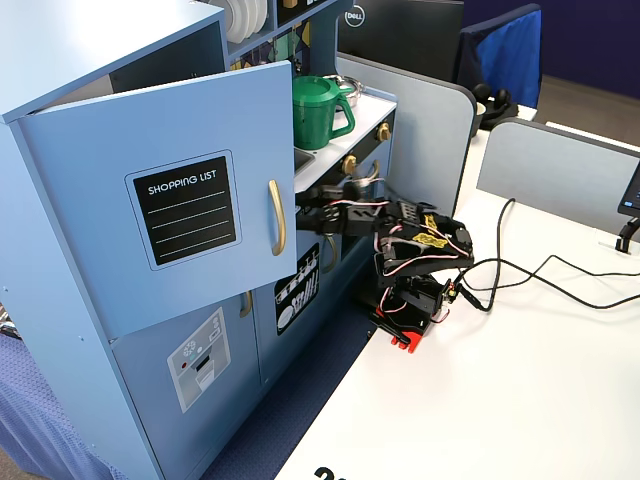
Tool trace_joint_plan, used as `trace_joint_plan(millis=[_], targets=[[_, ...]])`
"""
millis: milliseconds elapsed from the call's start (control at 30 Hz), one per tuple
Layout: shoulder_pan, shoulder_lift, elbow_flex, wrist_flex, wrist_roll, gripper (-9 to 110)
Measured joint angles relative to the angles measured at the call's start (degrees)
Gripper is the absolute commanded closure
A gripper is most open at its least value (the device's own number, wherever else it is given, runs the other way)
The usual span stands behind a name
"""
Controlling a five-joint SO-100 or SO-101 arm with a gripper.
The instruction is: Open the left cabinet door
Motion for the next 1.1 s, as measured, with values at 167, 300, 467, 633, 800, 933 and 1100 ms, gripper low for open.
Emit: trace_joint_plan(millis=[167, 300, 467, 633, 800, 933, 1100], targets=[[-3.34, -5.1, 0.0, -3.43, -5.36, 89], [-11.69, -5.54, 0.0, -6.77, -12.22, 88], [-23.91, -5.63, 0.0, -10.02, -20.65, 87], [-33.31, -8.09, -0.09, -13.71, -25.58, 87], [-37.71, -10.37, -0.53, -16.7, -27.16, 87], [-33.22, -9.23, -0.53, -15.47, -23.38, 88], [-12.92, -5.36, -0.62, -2.81, -12.04, 89]])
